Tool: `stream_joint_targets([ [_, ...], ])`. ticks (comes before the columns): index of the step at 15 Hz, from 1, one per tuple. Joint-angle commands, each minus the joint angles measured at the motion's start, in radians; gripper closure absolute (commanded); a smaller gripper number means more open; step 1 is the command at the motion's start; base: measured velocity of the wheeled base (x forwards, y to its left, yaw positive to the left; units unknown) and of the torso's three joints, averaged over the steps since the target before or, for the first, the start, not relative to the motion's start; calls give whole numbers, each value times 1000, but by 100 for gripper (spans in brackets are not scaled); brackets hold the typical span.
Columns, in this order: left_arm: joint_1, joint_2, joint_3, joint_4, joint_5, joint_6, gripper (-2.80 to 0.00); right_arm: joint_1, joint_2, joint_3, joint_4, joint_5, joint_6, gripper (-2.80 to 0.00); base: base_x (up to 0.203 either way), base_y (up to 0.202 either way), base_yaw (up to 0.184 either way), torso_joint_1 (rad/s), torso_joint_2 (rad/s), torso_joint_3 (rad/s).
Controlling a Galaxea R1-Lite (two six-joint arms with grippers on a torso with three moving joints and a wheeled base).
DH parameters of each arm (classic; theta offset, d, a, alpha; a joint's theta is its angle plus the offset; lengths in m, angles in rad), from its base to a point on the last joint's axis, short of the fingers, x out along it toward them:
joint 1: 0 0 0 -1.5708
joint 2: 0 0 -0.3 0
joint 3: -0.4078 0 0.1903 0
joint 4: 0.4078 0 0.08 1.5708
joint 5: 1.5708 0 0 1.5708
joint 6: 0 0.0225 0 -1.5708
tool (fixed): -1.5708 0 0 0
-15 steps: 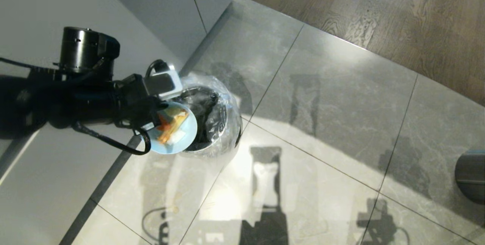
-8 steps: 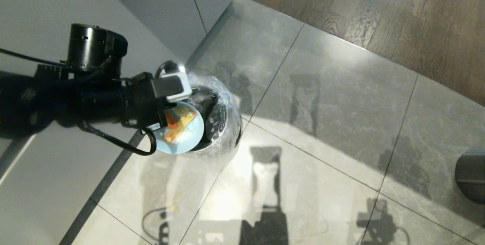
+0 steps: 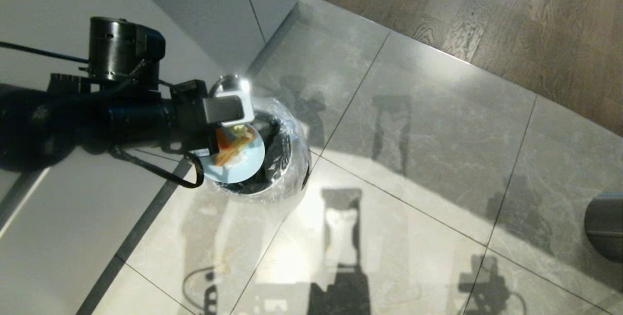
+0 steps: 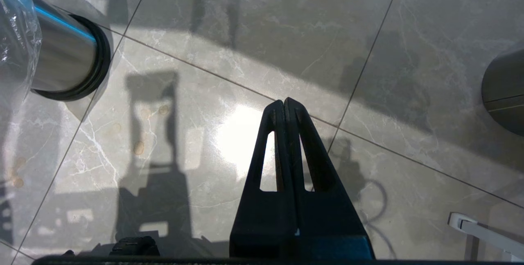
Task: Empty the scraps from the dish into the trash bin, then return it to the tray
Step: Pour the leftover food from the bowl into the trash can
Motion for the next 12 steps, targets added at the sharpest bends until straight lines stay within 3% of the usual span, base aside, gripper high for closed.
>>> stream_joint_targets([
  [1, -5, 10, -28, -4, 1, 61, 0, 0, 0, 1, -1, -1, 0, 0, 0, 0, 0, 0, 0, 0],
  [4, -6, 7, -22, -43, 1, 90, 0, 0, 0, 1, -1, -1, 0, 0, 0, 0, 0, 0, 0, 0],
  [9, 1, 0, 114, -291, 2, 192, 0, 0, 0, 0, -1, 1, 0, 0, 0, 0, 0, 0, 0, 0],
  [10, 1, -1, 146, -361, 5, 225, 0, 0, 0, 0, -1, -1, 0, 0, 0, 0, 0, 0, 0, 0],
  [12, 1, 2, 179, -450, 26, 380, 0, 0, 0, 0, -1, -1, 0, 0, 0, 0, 0, 0, 0, 0],
])
